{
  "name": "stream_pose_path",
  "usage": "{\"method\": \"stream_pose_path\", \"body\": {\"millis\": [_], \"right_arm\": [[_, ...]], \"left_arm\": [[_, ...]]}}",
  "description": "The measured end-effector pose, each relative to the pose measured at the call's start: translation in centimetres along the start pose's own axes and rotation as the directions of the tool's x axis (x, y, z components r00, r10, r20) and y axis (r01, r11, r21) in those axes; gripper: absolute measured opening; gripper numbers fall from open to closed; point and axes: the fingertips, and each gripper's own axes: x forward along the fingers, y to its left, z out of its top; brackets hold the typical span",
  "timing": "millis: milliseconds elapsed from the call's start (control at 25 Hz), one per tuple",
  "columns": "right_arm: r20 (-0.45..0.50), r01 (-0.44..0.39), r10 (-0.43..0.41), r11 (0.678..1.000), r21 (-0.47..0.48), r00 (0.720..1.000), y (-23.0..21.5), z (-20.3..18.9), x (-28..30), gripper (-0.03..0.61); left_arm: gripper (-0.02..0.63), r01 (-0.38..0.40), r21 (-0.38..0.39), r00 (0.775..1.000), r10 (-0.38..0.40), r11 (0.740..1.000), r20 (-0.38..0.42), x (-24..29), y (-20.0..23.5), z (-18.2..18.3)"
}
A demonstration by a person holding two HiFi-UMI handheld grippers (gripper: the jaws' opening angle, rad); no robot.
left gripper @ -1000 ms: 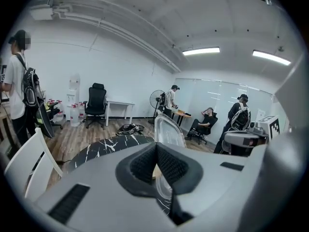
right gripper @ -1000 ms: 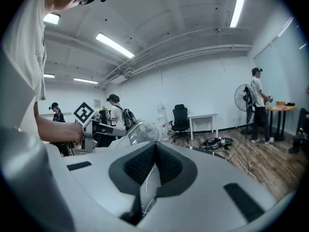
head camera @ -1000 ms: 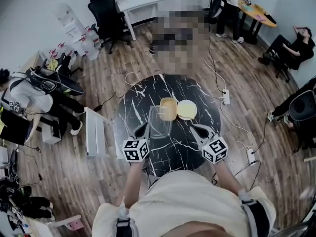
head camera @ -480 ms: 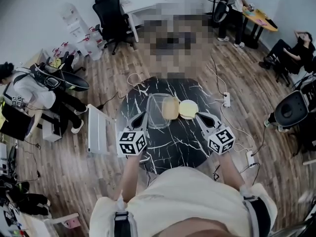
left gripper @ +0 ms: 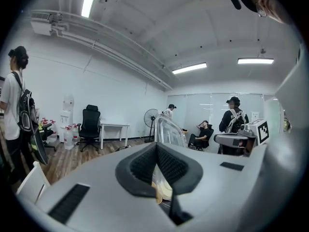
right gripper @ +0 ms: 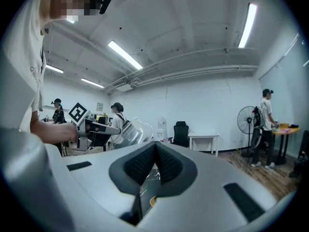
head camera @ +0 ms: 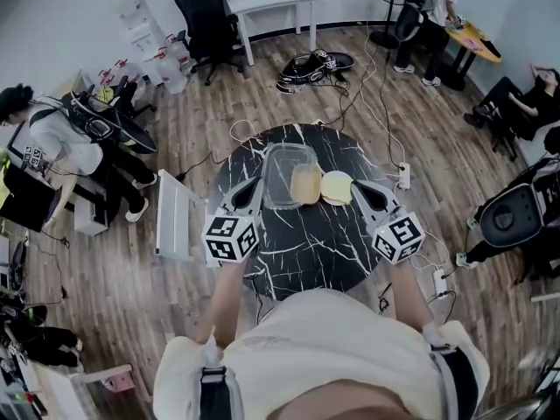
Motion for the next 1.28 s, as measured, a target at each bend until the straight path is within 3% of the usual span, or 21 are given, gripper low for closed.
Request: {"method": "stream_pose_path", "body": {"millis": [360,1280], "right_arm": [[0.021,-0.033,0.034,0.999,-0.021,0.999,1.3,1.5,0.3,0.006],[0.018,0.02,-0.02,1.0,-0.005,1.0,0.6,0.5,-1.2,0.006]], "left_arm": [[0.017,0.0,0.008,0.998,0.0,1.0,0.059,-0.7,-1.0,2.1],[0.017,-0.031,-0.001,1.0,0.031,1.0,0.001,-0.4,-0.9,-1.1]]}}
